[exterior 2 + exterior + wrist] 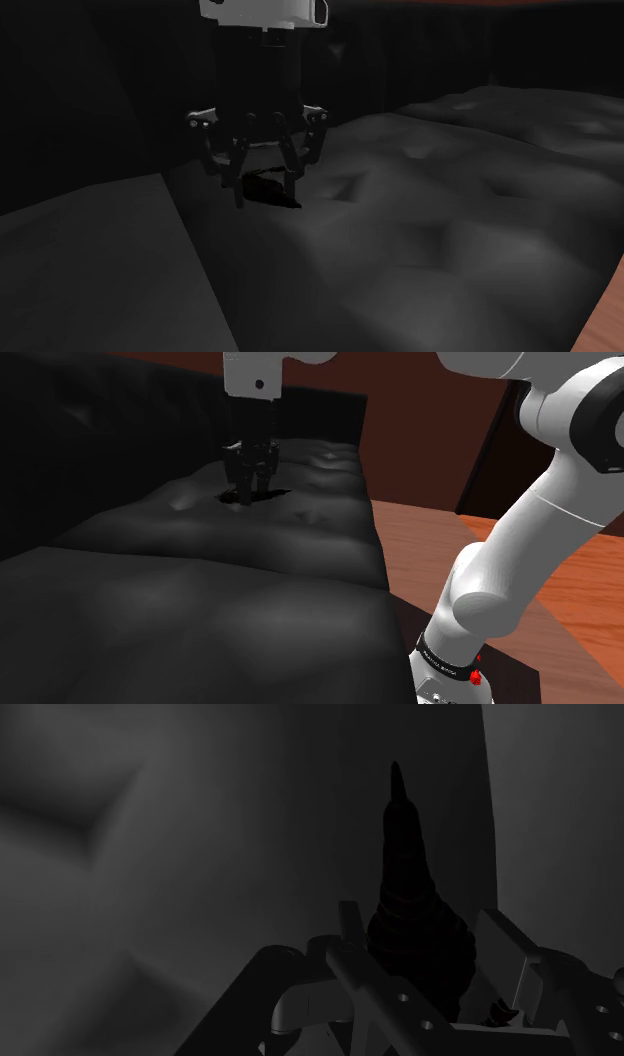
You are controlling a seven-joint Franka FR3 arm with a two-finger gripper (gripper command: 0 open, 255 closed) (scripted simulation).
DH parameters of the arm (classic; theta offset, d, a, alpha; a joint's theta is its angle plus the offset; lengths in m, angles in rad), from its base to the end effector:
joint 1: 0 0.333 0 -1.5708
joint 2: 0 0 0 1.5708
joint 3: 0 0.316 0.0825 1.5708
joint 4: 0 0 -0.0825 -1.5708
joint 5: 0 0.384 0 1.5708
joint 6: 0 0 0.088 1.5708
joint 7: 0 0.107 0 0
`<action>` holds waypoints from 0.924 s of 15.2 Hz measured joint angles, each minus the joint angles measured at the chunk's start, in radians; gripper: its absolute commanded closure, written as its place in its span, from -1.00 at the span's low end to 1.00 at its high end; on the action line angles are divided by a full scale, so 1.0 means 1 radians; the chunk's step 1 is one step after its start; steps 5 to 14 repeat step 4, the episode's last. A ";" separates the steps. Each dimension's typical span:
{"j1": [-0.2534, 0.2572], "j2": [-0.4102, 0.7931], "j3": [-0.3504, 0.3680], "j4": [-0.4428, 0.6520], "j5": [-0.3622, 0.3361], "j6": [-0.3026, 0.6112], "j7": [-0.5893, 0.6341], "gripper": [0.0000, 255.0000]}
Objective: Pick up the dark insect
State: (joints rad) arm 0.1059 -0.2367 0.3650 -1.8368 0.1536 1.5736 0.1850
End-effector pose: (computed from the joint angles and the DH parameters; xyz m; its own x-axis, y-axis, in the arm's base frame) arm 0.4136 0.2503 0.6131 0.9616 0.2691 -0.0535 0.2658 -0.9621 -0.0608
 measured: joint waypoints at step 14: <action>-0.002 0.012 -0.002 0.062 -0.005 -0.050 0.005 1.00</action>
